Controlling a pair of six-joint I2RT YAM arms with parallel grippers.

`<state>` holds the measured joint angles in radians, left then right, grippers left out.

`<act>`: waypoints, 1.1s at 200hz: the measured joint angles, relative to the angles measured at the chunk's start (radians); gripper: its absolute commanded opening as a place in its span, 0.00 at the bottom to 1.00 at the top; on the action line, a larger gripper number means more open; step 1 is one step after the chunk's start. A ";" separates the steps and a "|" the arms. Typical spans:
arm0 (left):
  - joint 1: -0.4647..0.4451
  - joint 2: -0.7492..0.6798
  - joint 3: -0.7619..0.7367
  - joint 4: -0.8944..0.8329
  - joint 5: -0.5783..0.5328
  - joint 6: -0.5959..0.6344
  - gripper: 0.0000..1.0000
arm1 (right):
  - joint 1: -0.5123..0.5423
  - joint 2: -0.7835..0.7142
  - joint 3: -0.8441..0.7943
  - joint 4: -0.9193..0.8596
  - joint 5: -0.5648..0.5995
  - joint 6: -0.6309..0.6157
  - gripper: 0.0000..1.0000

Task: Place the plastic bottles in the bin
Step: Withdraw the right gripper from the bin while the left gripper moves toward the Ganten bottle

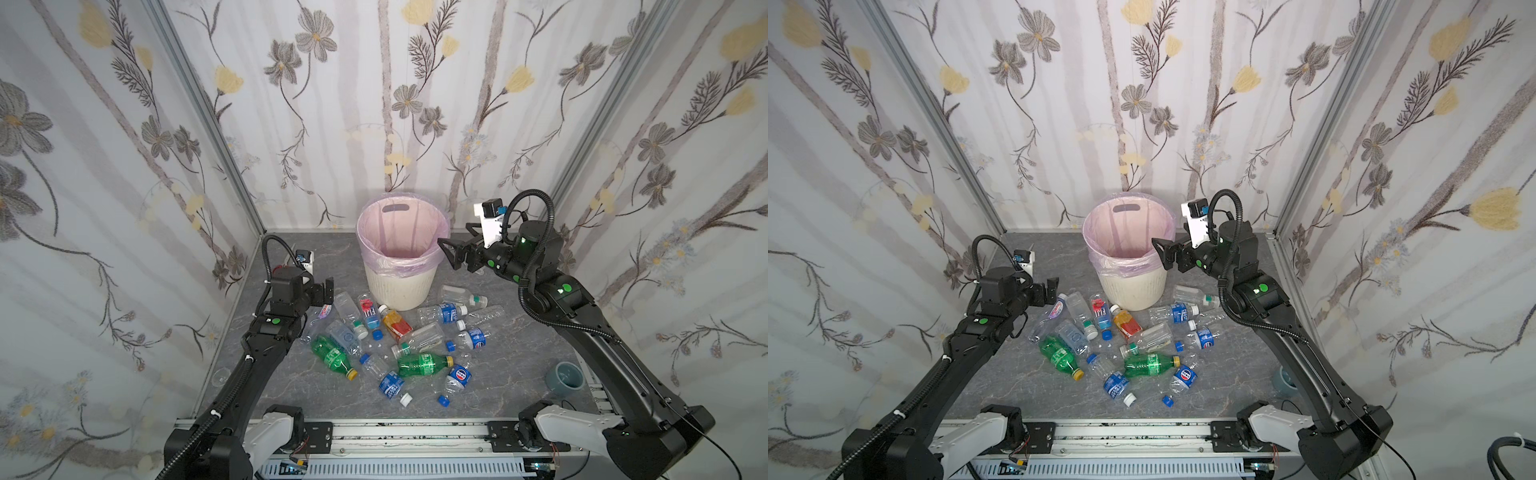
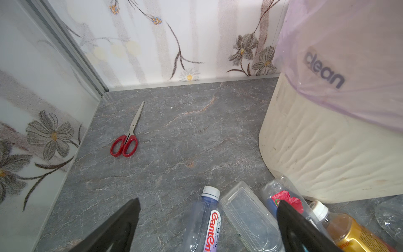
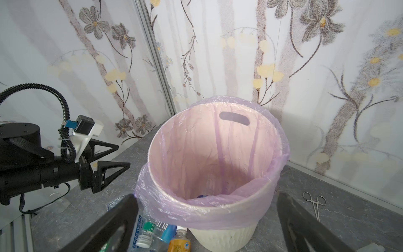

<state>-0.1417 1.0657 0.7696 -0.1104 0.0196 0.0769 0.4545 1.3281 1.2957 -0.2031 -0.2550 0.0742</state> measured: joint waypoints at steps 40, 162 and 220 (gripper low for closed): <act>0.006 0.061 0.020 -0.044 -0.002 0.010 1.00 | -0.056 -0.073 -0.129 0.044 0.005 -0.027 1.00; 0.012 0.127 -0.011 -0.103 -0.043 0.039 1.00 | -0.160 -0.239 -0.455 0.168 0.137 -0.081 1.00; 0.012 0.152 -0.018 -0.103 -0.052 0.056 0.99 | -0.165 -0.256 -0.503 0.196 0.187 -0.093 1.00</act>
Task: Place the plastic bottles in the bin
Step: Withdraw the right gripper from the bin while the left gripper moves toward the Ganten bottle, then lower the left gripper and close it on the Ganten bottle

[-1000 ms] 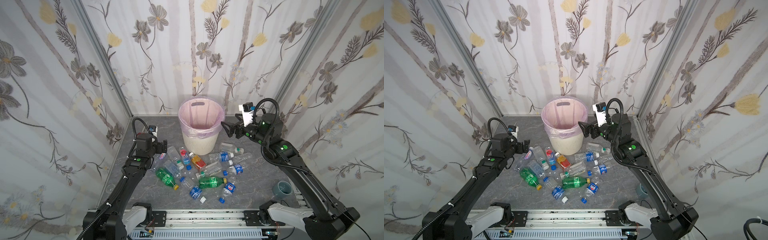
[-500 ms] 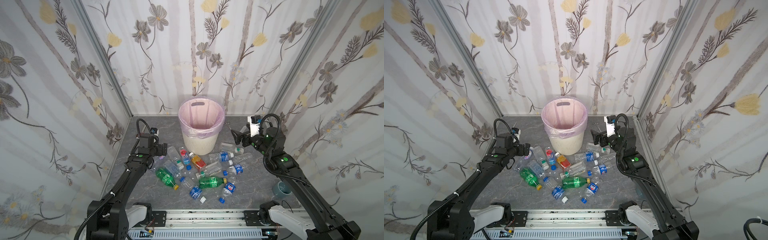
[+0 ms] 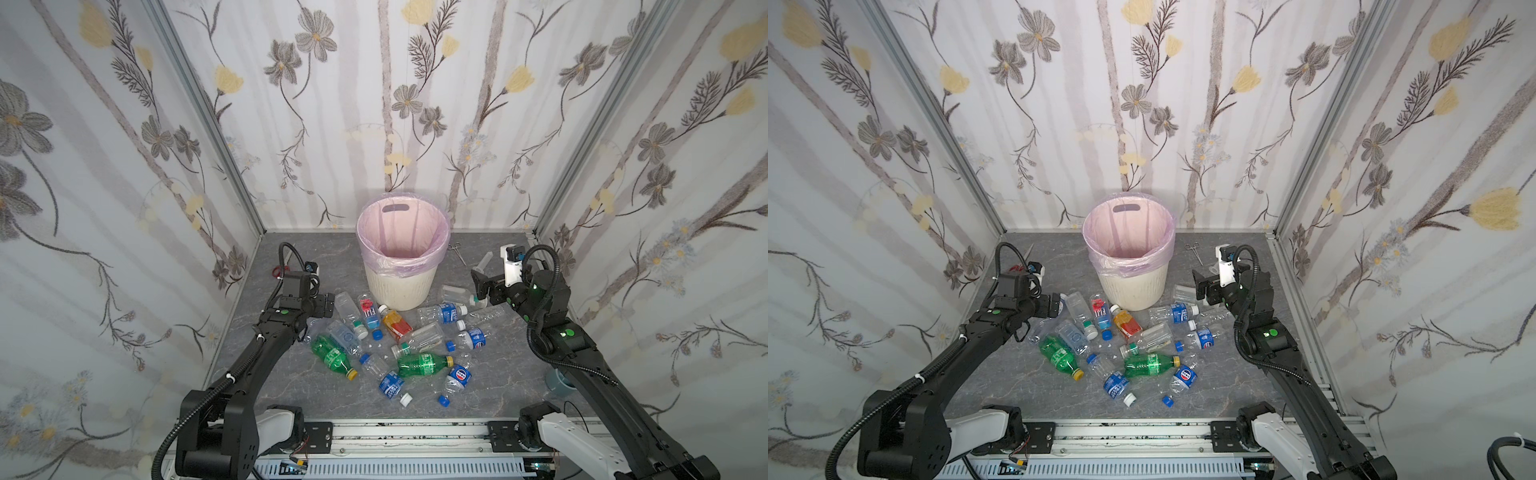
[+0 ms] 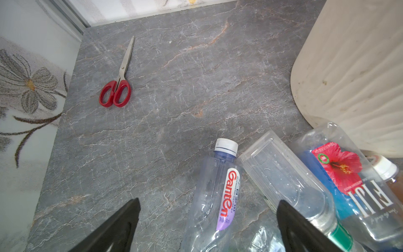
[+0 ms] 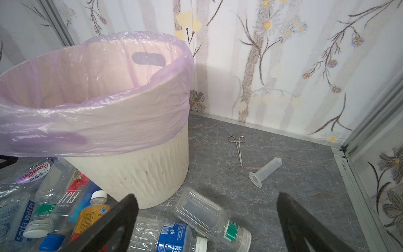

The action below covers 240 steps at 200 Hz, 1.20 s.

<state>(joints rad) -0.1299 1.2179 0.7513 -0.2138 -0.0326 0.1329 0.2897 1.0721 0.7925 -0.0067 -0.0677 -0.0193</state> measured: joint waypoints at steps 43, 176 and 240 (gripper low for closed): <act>0.002 0.029 -0.001 -0.015 0.024 0.037 1.00 | 0.000 -0.003 -0.001 0.011 0.020 0.000 1.00; 0.005 0.198 -0.002 -0.074 -0.009 0.077 0.88 | -0.002 -0.014 -0.002 0.018 0.022 0.001 1.00; 0.005 0.275 0.013 -0.073 -0.016 0.076 0.84 | -0.002 -0.019 -0.003 0.019 0.022 0.001 1.00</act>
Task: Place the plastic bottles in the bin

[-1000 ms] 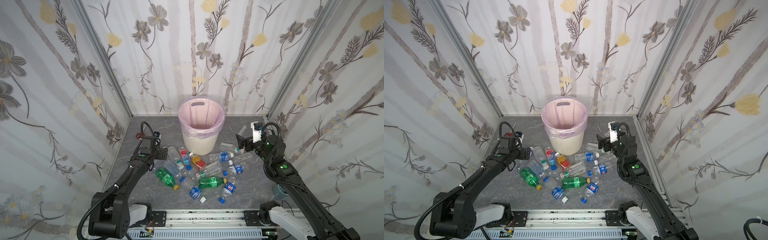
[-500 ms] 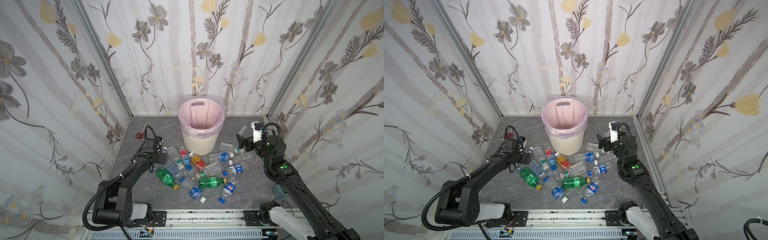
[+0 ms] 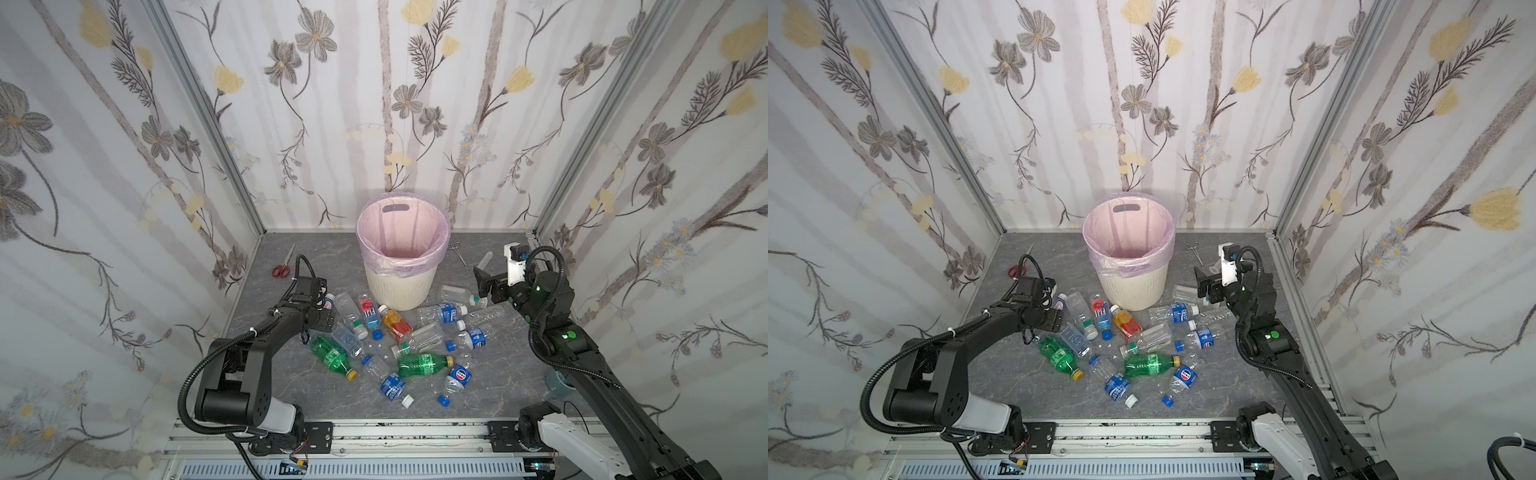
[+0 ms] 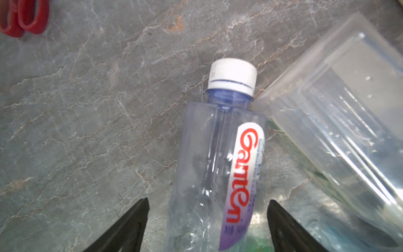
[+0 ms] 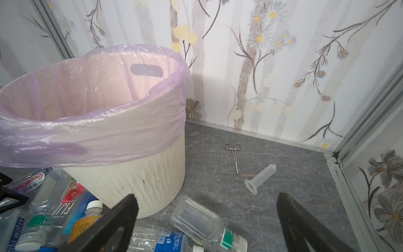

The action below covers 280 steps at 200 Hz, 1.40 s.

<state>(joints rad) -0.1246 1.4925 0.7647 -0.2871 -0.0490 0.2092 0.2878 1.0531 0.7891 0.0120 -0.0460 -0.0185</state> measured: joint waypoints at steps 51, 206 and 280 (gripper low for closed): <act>0.006 0.077 0.024 -0.003 -0.019 -0.003 0.72 | 0.000 -0.004 0.000 0.001 0.000 0.000 1.00; 0.020 0.032 0.089 -0.024 -0.093 -0.024 0.57 | 0.000 -0.007 0.000 0.001 0.001 0.000 1.00; 0.022 -0.082 0.155 -0.031 -0.091 -0.052 0.59 | 0.000 -0.007 0.000 0.001 0.001 0.000 1.00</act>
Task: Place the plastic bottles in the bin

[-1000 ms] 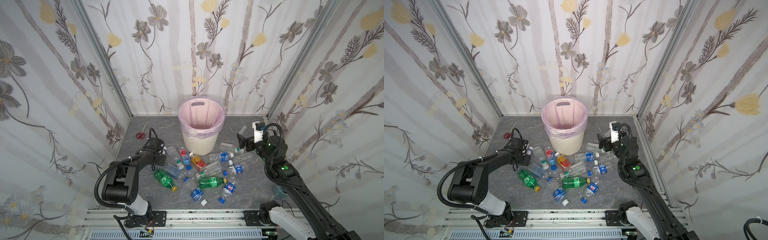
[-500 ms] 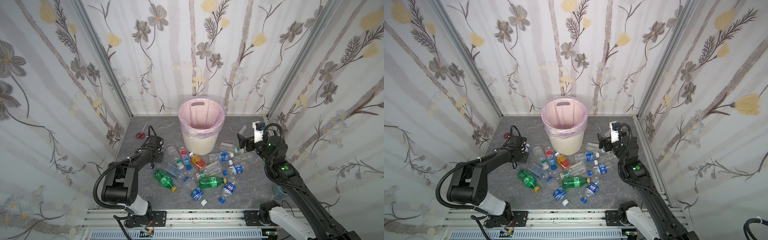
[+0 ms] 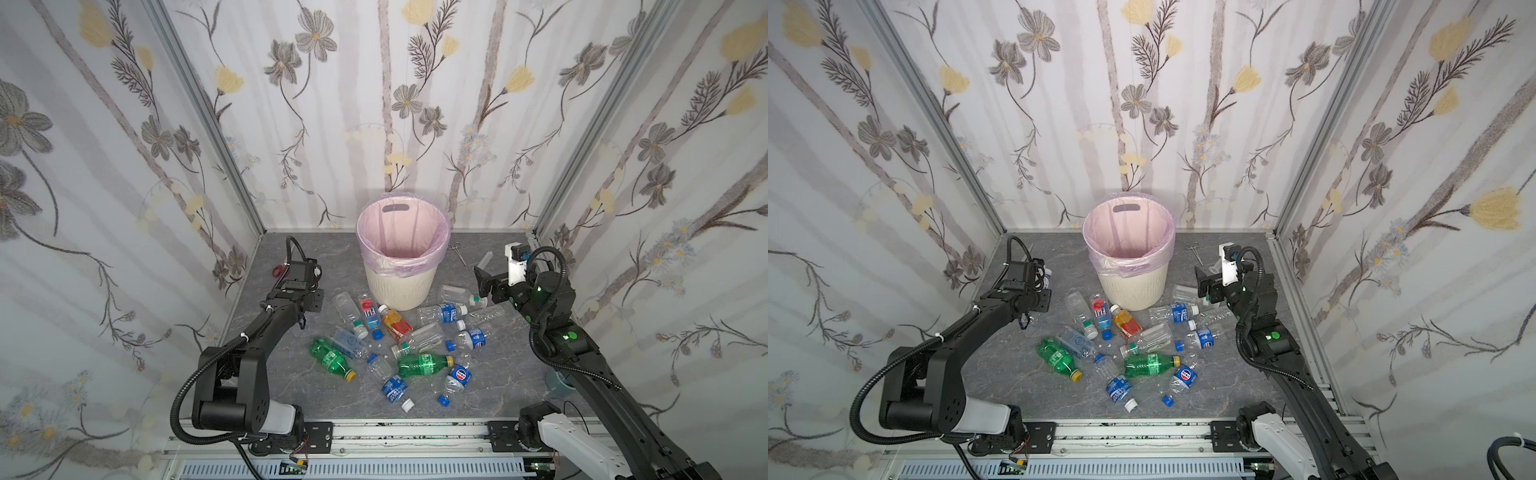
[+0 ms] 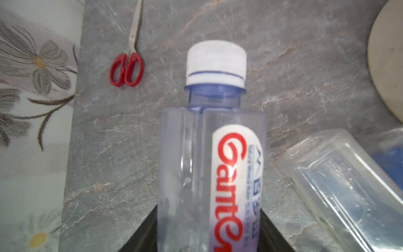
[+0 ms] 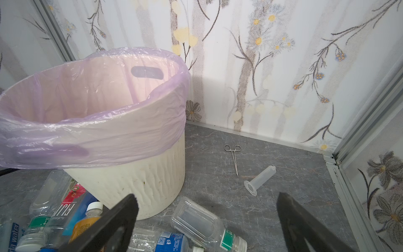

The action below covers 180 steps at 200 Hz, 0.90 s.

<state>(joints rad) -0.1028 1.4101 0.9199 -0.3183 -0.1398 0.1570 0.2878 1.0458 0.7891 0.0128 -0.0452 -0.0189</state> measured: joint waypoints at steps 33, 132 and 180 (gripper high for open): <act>0.000 -0.072 0.055 -0.002 0.046 -0.023 0.60 | 0.000 -0.006 0.000 -0.002 0.000 0.000 1.00; -0.011 -0.176 0.242 -0.032 0.319 -0.212 0.60 | 0.000 -0.016 0.000 -0.003 0.000 0.003 1.00; -0.021 -0.198 0.291 -0.030 0.394 -0.246 0.70 | 0.000 -0.026 -0.005 -0.007 0.000 0.008 1.00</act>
<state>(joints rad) -0.1238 1.2125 1.2106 -0.3481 0.2546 -0.0895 0.2878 1.0199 0.7845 0.0055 -0.0452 -0.0105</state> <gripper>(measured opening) 0.693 0.996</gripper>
